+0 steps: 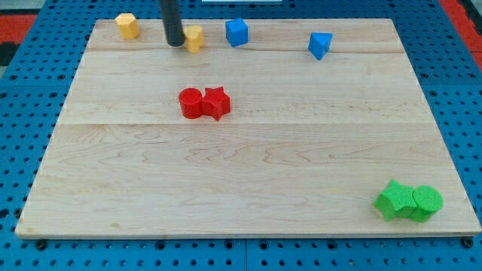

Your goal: Move the yellow hexagon into a yellow heart

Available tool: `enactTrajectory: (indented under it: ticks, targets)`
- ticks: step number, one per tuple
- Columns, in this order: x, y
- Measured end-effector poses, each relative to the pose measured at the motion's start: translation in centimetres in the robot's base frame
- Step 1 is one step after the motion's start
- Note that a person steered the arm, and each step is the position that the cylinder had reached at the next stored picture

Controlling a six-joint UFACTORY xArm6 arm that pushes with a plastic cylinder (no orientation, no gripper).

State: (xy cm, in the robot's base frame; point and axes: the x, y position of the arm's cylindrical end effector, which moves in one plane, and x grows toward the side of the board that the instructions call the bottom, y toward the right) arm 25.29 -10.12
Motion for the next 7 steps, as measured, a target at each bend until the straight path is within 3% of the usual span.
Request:
enactTrajectory:
  ticks: [1, 2, 4, 7]
  targets:
    - [1.0, 2.4]
    - [4.0, -2.9]
    - [3.6, -18.5]
    - [-3.0, -20.4]
